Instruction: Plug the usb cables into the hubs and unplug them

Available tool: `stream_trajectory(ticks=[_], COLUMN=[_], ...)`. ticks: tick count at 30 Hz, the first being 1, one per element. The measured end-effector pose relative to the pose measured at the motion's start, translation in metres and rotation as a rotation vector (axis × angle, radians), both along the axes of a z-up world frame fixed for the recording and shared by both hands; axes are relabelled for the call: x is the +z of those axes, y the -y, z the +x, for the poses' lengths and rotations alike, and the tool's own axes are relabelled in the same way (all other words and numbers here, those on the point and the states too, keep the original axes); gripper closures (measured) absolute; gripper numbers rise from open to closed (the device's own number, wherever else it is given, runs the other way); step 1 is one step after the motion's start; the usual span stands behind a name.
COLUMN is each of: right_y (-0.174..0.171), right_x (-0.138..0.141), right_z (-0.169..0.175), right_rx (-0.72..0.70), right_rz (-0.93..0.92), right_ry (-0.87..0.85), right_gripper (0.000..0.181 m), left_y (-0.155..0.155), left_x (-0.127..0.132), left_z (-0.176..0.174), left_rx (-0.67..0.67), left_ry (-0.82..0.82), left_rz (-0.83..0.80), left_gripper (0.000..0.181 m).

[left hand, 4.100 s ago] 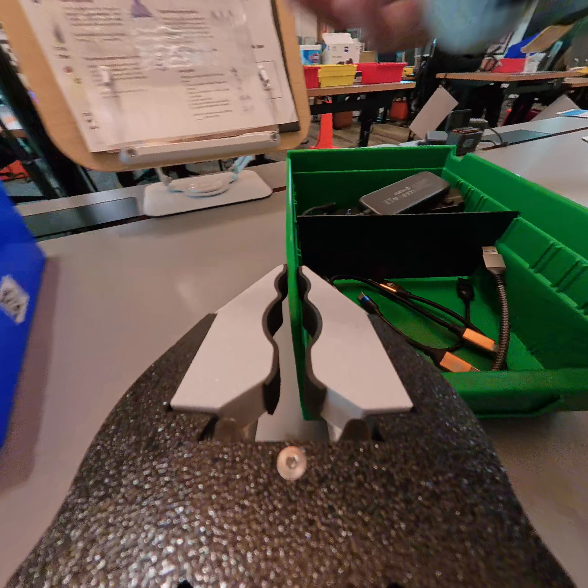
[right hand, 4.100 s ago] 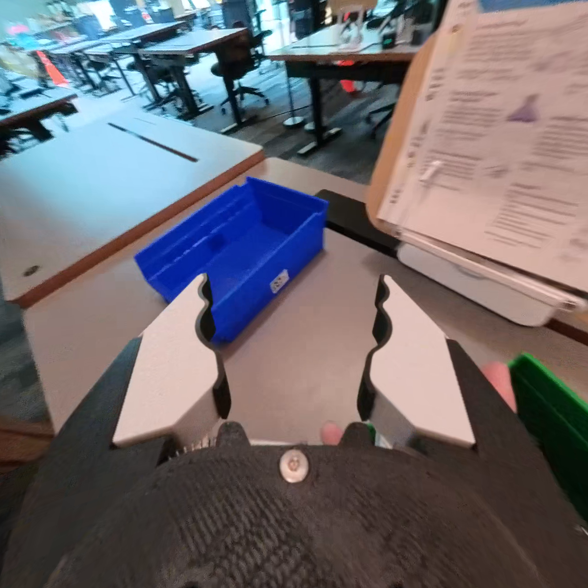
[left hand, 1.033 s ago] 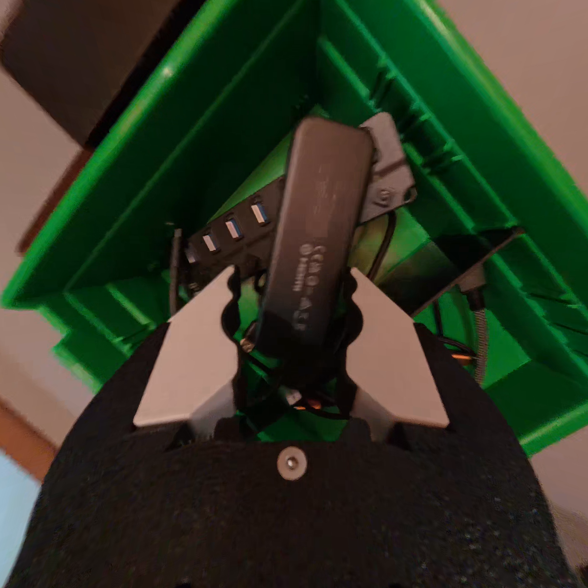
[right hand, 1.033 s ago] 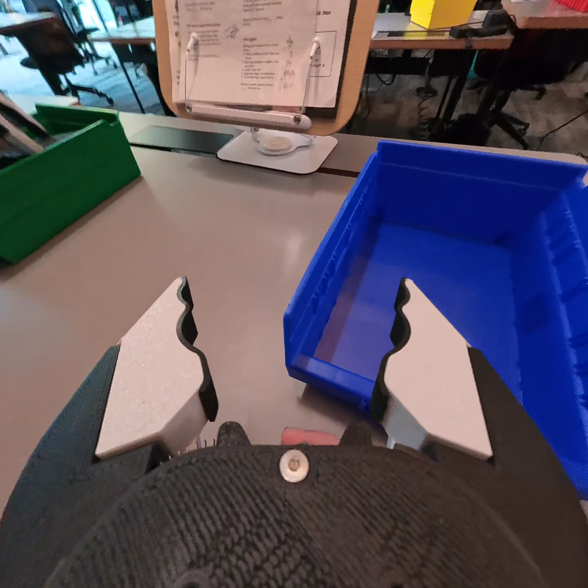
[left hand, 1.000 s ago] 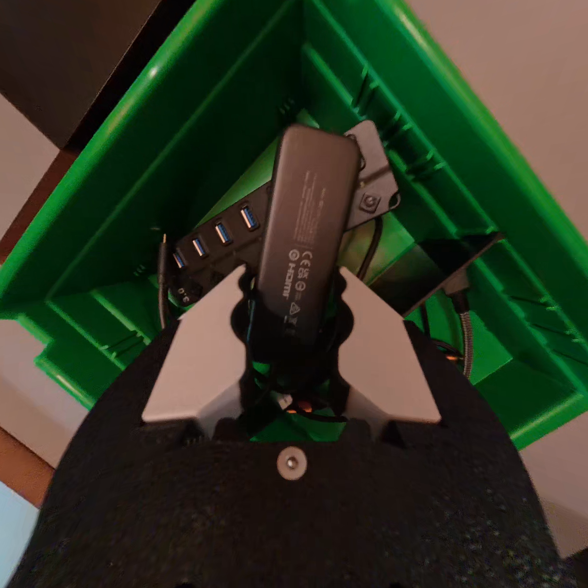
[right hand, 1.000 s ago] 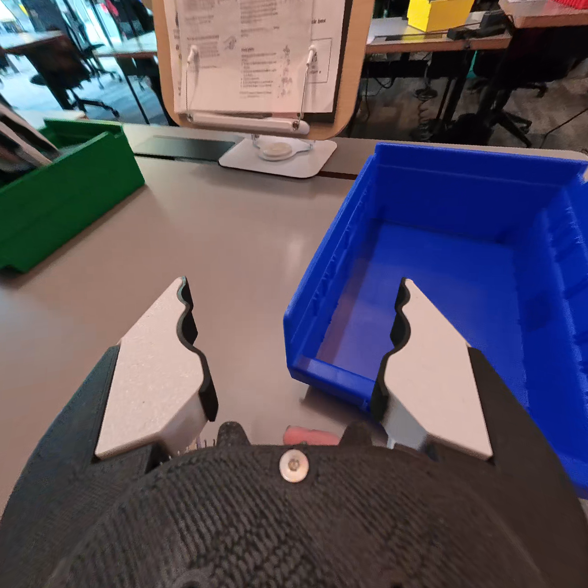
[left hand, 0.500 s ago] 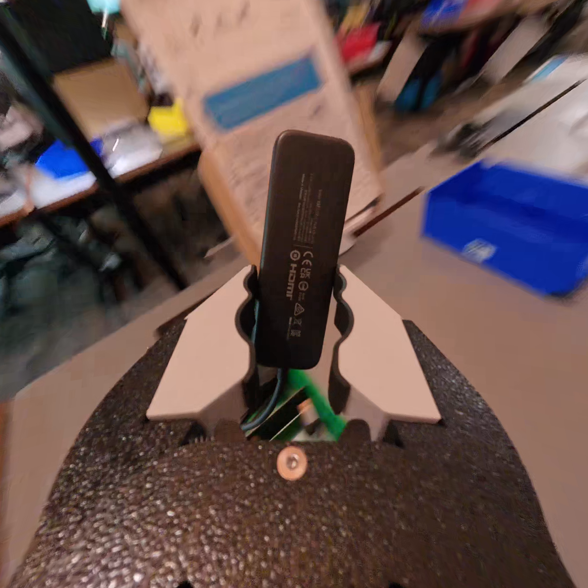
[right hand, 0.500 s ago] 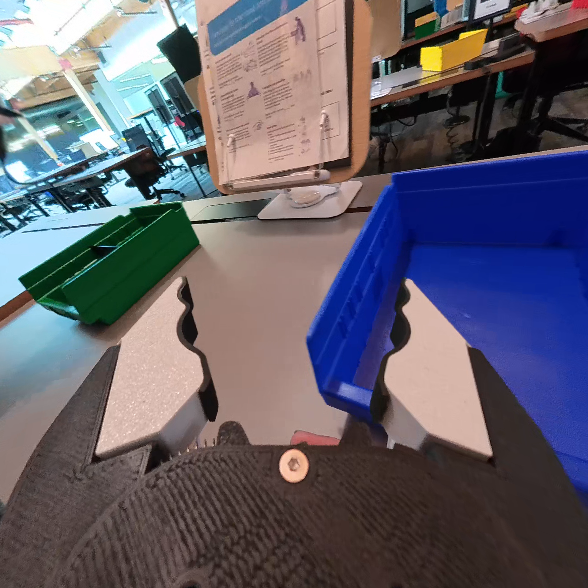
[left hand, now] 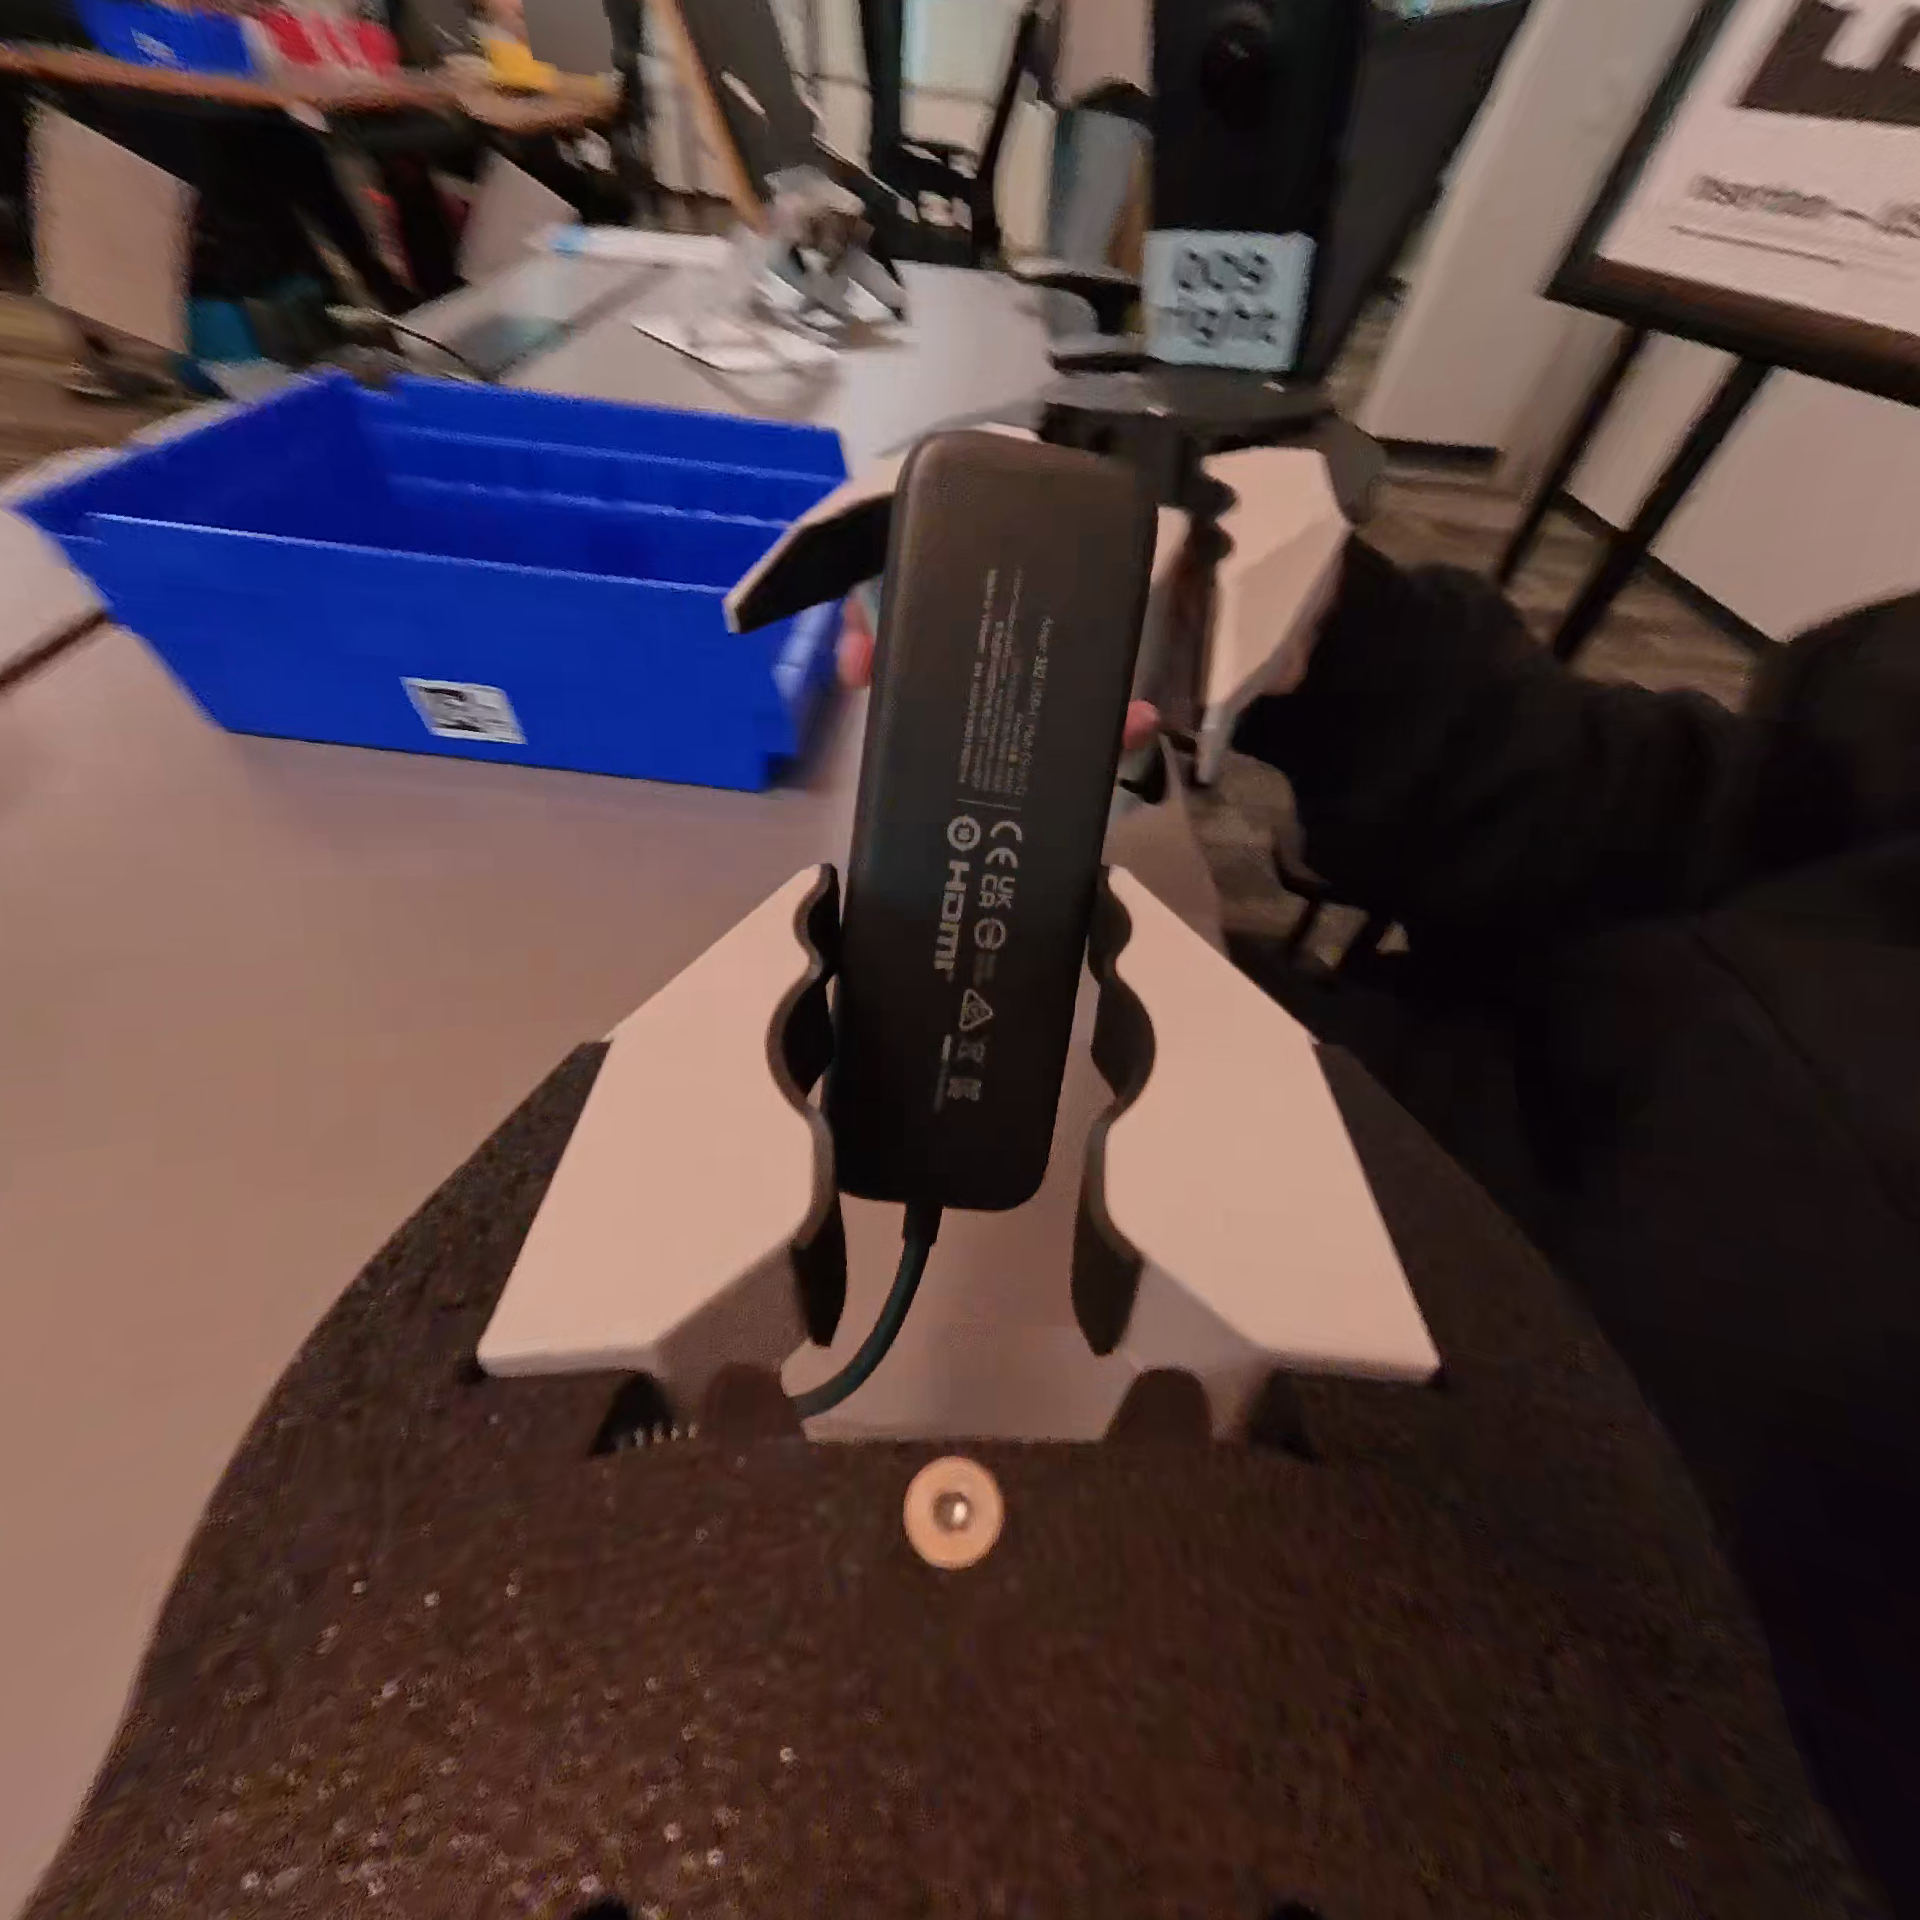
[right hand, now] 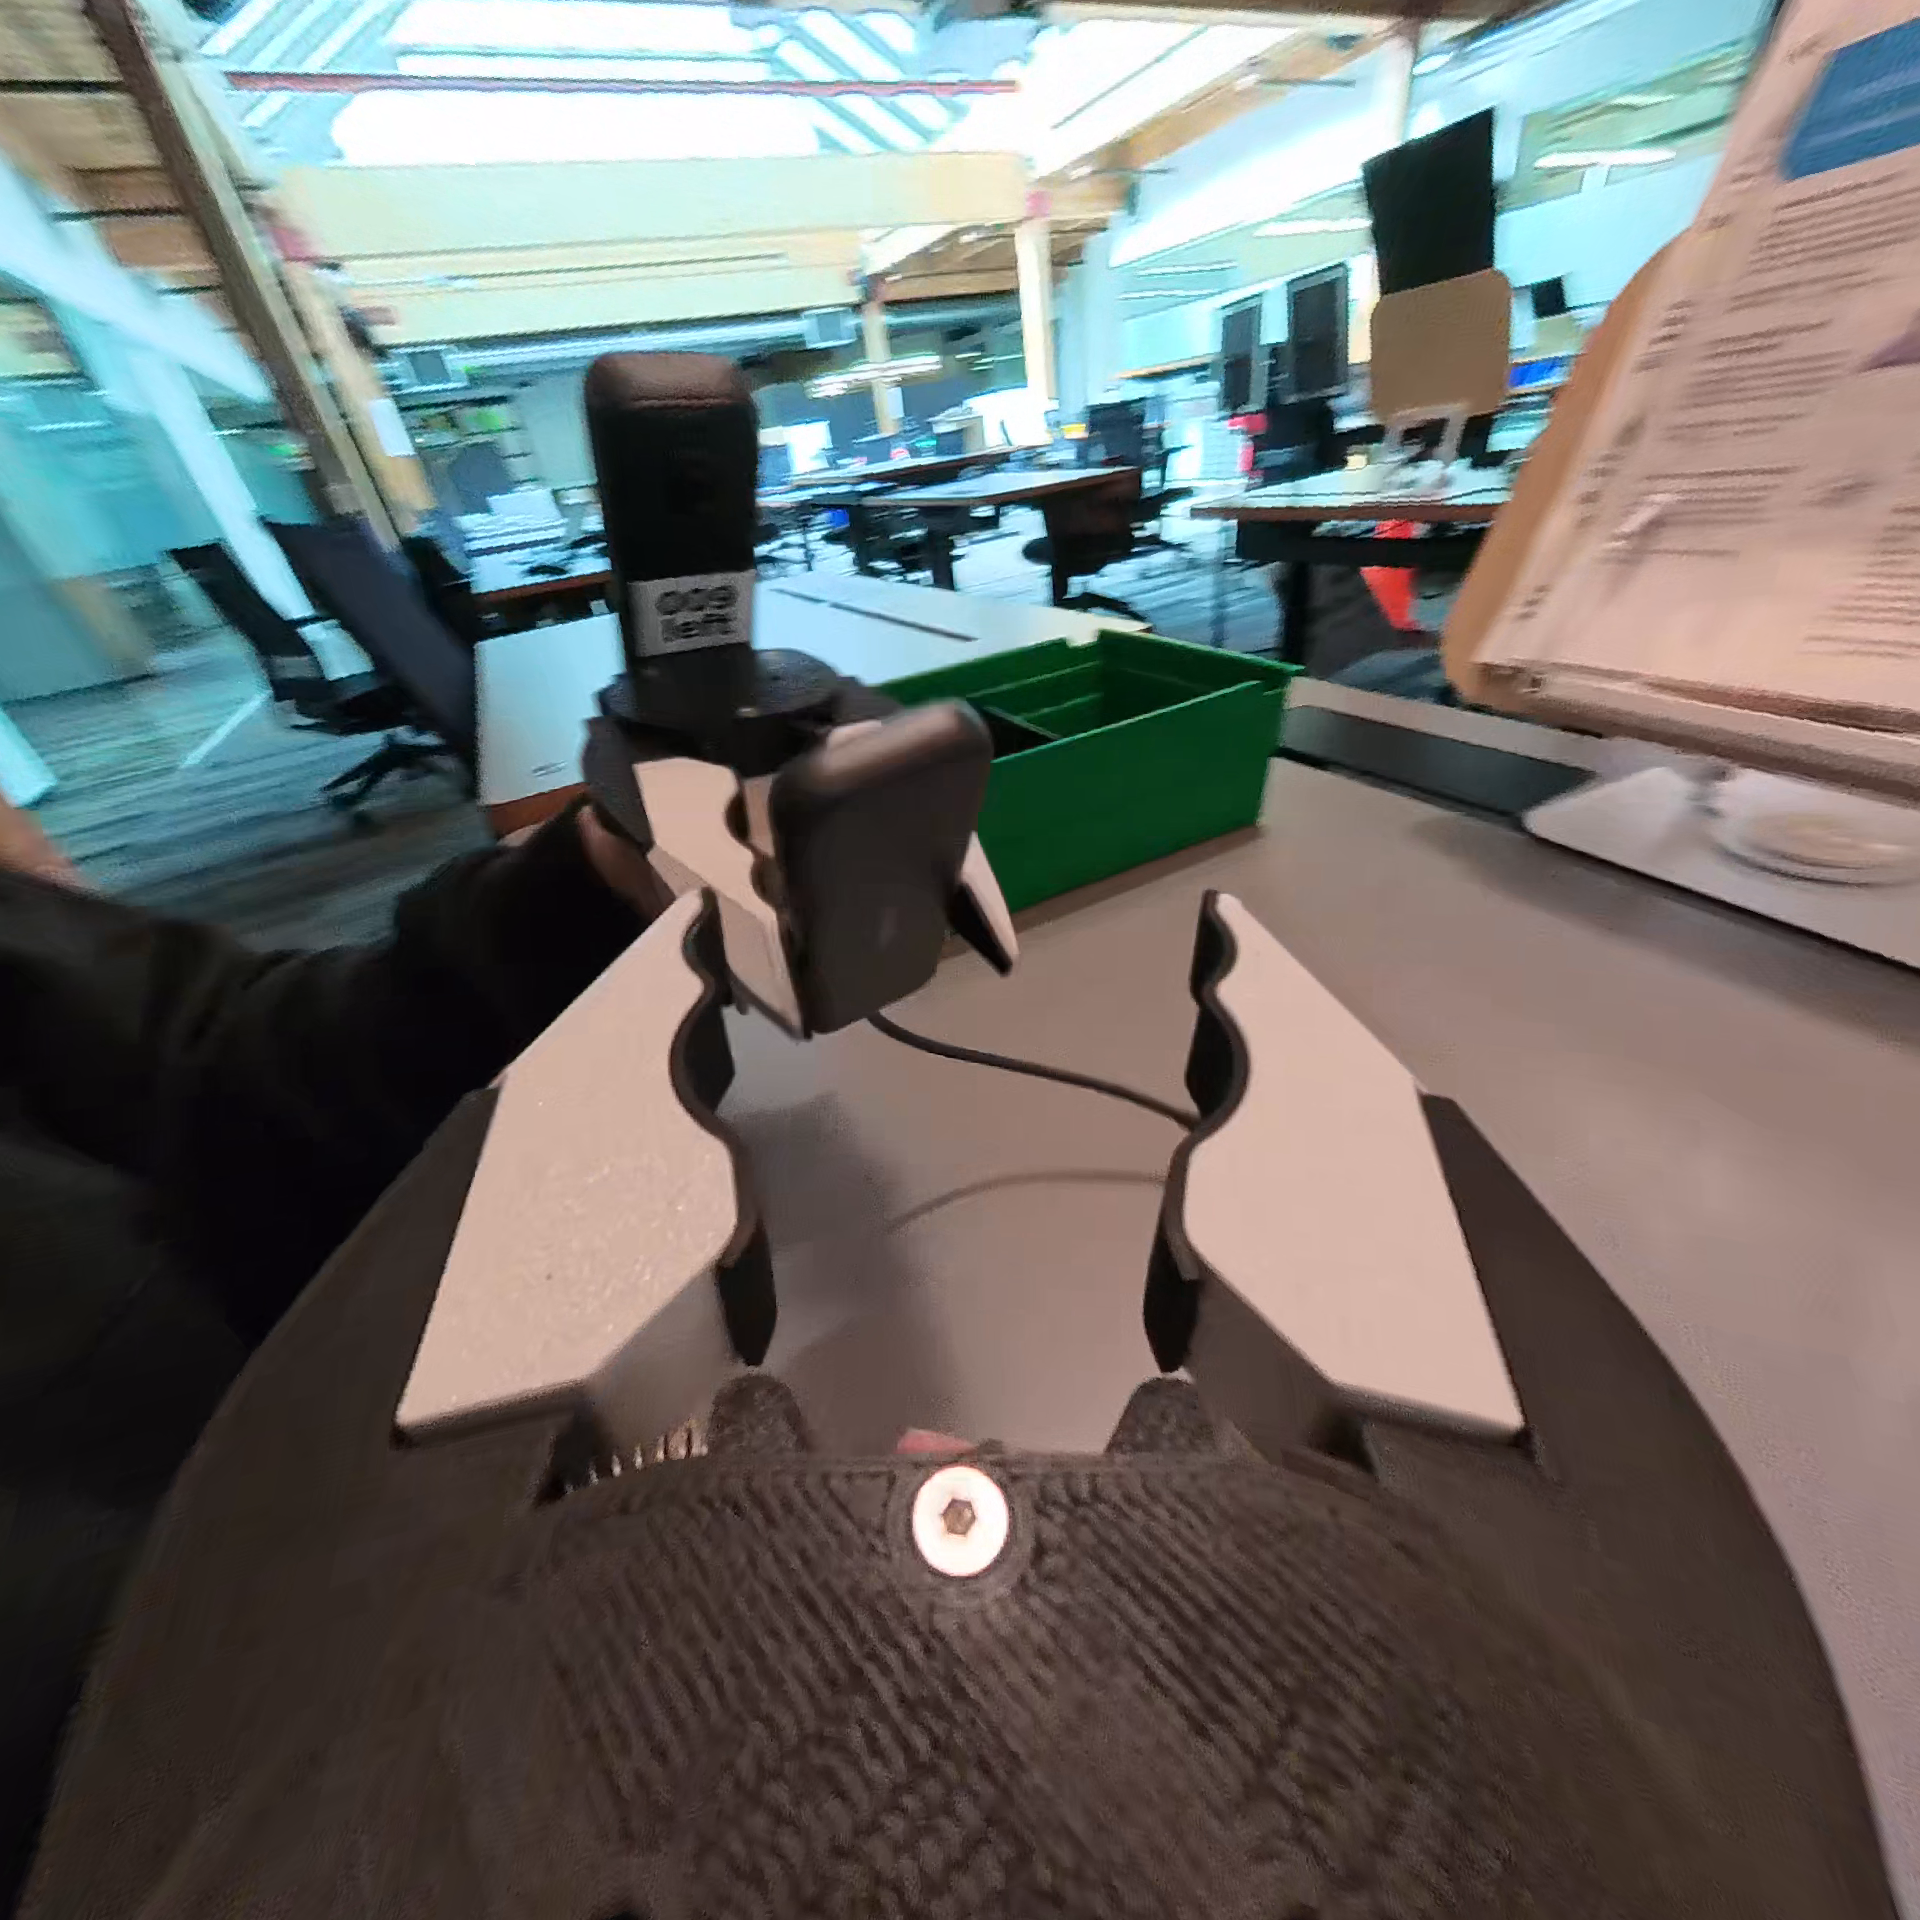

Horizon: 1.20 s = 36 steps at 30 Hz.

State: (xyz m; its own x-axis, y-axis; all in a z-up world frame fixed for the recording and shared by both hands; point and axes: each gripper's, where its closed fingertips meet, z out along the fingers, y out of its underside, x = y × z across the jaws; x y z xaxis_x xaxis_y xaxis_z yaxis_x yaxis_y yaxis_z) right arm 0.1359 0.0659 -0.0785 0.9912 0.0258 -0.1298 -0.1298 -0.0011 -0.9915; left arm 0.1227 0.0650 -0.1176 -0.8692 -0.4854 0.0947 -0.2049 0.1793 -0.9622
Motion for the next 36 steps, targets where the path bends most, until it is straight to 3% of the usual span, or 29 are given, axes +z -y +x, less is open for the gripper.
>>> stream_trajectory(ticks=[3, 7, 10, 11, 14, 18, 21, 23, 26, 28, 31, 36], right_y=[-0.001, -0.001, -0.001, -0.001, 0.011, 0.041, 0.049, 0.046, 0.032, 0.023, 0.018, 0.015], right_x=[-0.005, -0.023, -0.020, -0.014, 0.017, 0.047, 0.049, 0.042, 0.030, 0.024, 0.025, 0.024], right_z=[-0.012, -0.025, -0.023, -0.020, 0.013, 0.055, 0.064, 0.066, 0.055, 0.043, 0.039, 0.050], right_rx=[0.108, 0.218, 0.210, 0.190, 0.028, -0.134, -0.137, -0.148, -0.086, -0.021, -0.008, -0.096], right_rz=[0.019, -0.042, -0.021, 0.008, 0.166, 0.440, 0.510, 0.480, 0.385, 0.312, 0.299, 0.374], right_ry=[0.016, 0.055, 0.119, 0.109, -0.011, -0.260, -0.366, -0.441, -0.522, -0.533, -0.547, -0.528], right_gripper=[0.105, 0.140, 0.141, 0.141, 0.141, 0.141, 0.141, 0.141, 0.141, 0.141, 0.141, 0.140], left_y=[0.012, 0.012, 0.012, 0.009, -0.012, -0.038, -0.036, -0.037, -0.031, -0.021, -0.011, -0.021], left_x=[-0.014, -0.022, -0.016, -0.007, 0.013, 0.031, 0.044, 0.044, 0.034, 0.024, 0.022, 0.033], left_z=[-0.012, -0.008, -0.003, 0.001, 0.018, 0.036, 0.036, 0.038, 0.035, 0.032, 0.030, 0.040], left_rx=[-0.097, -0.102, -0.078, -0.047, 0.130, 0.375, 0.421, 0.466, 0.454, 0.404, 0.371, 0.529], left_ry=[-0.075, -0.112, -0.041, -0.004, 0.109, 0.194, 0.211, 0.350, 0.571, 0.608, 0.655, 0.691], left_rz=[-0.003, -0.003, -0.030, -0.063, -0.079, -0.075, -0.151, -0.010, 0.307, 0.411, 0.424, 0.402], left_gripper=[0.135, 0.135, 0.133, 0.133, 0.107, 0.105, 0.108, 0.108, 0.112, 0.127, 0.162, 0.172])
